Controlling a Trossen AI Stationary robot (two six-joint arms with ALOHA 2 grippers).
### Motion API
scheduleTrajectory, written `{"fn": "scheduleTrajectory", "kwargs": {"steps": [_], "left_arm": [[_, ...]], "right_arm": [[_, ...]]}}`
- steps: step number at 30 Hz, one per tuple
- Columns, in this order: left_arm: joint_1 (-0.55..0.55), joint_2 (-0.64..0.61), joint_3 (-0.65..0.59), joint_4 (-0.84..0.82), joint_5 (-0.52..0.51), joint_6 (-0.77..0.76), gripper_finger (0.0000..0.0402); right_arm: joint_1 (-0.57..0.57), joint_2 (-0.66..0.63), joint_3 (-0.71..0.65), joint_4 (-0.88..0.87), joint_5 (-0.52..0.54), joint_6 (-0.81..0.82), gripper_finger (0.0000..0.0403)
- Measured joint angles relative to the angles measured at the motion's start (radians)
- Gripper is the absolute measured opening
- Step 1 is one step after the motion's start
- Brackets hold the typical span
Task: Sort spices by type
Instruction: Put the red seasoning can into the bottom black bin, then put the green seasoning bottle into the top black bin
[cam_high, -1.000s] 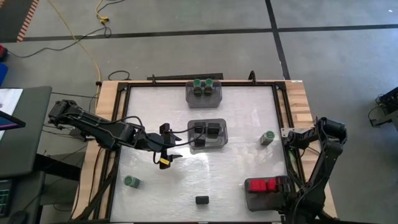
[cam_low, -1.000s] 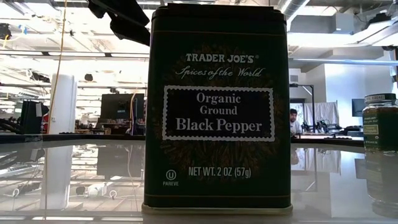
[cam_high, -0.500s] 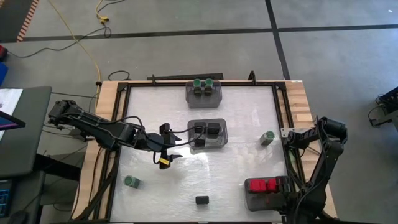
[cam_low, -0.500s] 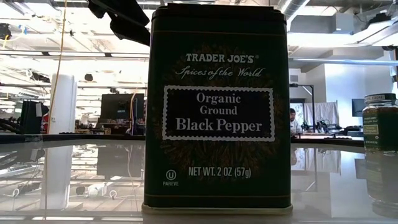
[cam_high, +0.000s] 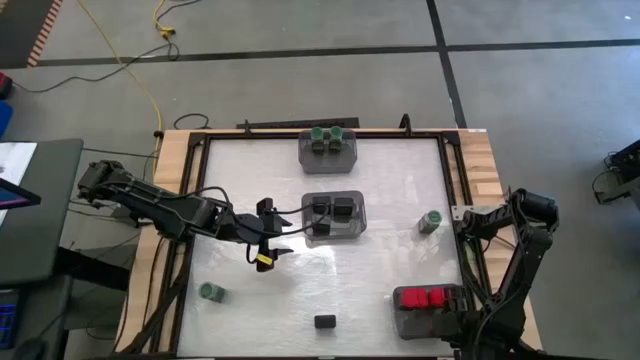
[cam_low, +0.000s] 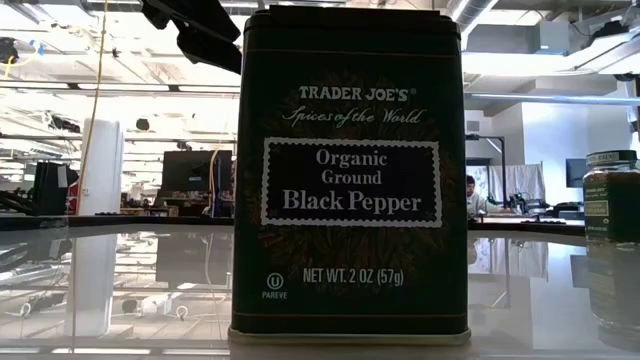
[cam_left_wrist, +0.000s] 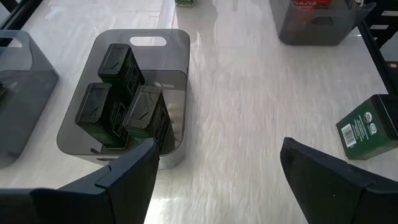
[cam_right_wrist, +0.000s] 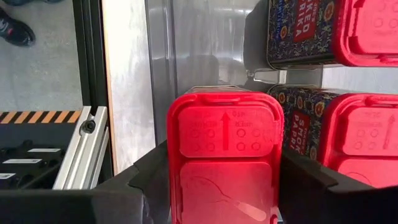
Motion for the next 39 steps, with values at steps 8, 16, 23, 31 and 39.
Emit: {"fn": "scheduleTrajectory", "kwargs": {"steps": [8,16,23,31,39], "left_arm": [[0.0,0.0,0.0,0.0,0.0,0.0,0.0322],[0.0,0.0,0.0,0.0,0.0,0.0,0.0322],[0.0,0.0,0.0,0.0,0.0,0.0,0.0322],[0.0,0.0,0.0,0.0,0.0,0.0,0.0322],[0.0,0.0,0.0,0.0,0.0,0.0,0.0322]], "right_arm": [[0.0,0.0,0.002,0.0,0.0,0.0,0.0251],[0.0,0.0,0.002,0.0,0.0,0.008,0.0294],[0.0,-0.023,0.034,-0.023,0.001,-0.004,0.031],[0.0,-0.135,0.098,-0.149,0.012,-0.004,0.0311],[-0.003,-0.334,0.11,-0.168,0.339,0.082,0.0311]]}}
